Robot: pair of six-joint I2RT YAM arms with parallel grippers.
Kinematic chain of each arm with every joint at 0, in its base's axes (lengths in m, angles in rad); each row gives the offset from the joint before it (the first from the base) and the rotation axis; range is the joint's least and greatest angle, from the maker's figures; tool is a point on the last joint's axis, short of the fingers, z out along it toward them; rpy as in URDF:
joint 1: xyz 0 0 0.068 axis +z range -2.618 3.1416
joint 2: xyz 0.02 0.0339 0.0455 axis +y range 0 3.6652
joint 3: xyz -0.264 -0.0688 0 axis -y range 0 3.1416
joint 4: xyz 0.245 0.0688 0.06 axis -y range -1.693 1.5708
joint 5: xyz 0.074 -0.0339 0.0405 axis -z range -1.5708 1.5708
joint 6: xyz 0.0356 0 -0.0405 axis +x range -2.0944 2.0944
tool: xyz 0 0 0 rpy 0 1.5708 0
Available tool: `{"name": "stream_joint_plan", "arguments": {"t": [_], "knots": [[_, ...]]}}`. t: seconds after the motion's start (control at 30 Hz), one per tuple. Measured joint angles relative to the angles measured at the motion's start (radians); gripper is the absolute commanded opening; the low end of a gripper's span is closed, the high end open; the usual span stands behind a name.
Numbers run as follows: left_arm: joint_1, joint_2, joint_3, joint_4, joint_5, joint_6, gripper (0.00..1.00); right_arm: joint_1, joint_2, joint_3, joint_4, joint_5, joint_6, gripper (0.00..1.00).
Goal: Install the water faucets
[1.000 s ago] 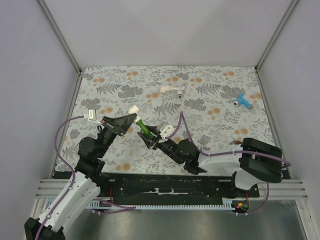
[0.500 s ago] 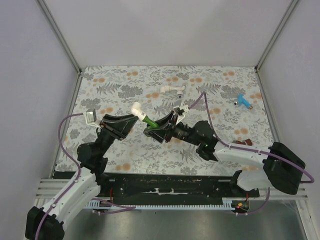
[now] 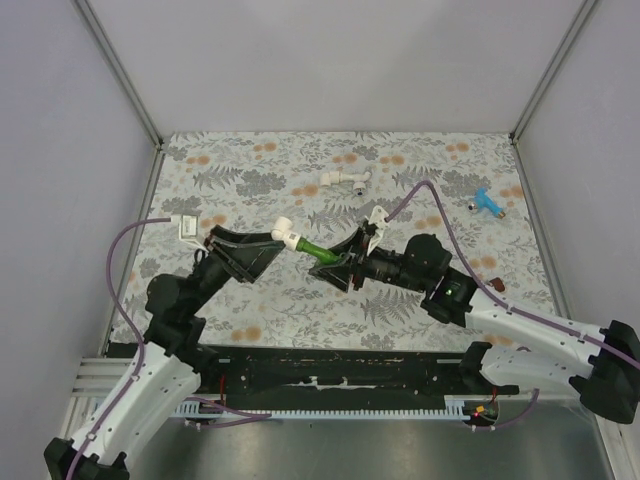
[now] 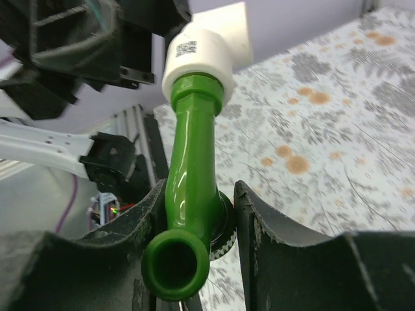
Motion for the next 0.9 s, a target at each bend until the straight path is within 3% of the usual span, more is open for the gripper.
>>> {"name": "stream_joint_plan", "arguments": {"t": [0.3, 0.47, 0.63, 0.83, 0.9], "knots": [[0.0, -0.124, 0.201, -0.641, -0.161, 0.253, 0.82, -0.106, -0.026, 0.016, -0.307, 0.155, -0.103, 0.0], [0.0, -0.115, 0.328, -0.865, -0.257, 0.435, 0.82, -0.241, 0.02, 0.003, -0.357, 0.143, -0.095, 0.0], [0.0, -0.076, 0.365, -0.973, -0.328, 0.581, 0.81, -0.369, 0.167, -0.027, -0.29, 0.031, -0.037, 0.0], [0.024, -0.075, 0.288, -0.977, -0.347, 0.637, 0.79, -0.445, 0.416, -0.029, -0.083, -0.101, 0.079, 0.0], [0.041, -0.08, 0.277, -0.983, -0.35, 0.647, 0.79, -0.459, 0.489, -0.019, -0.04, -0.125, 0.111, 0.16]]}}
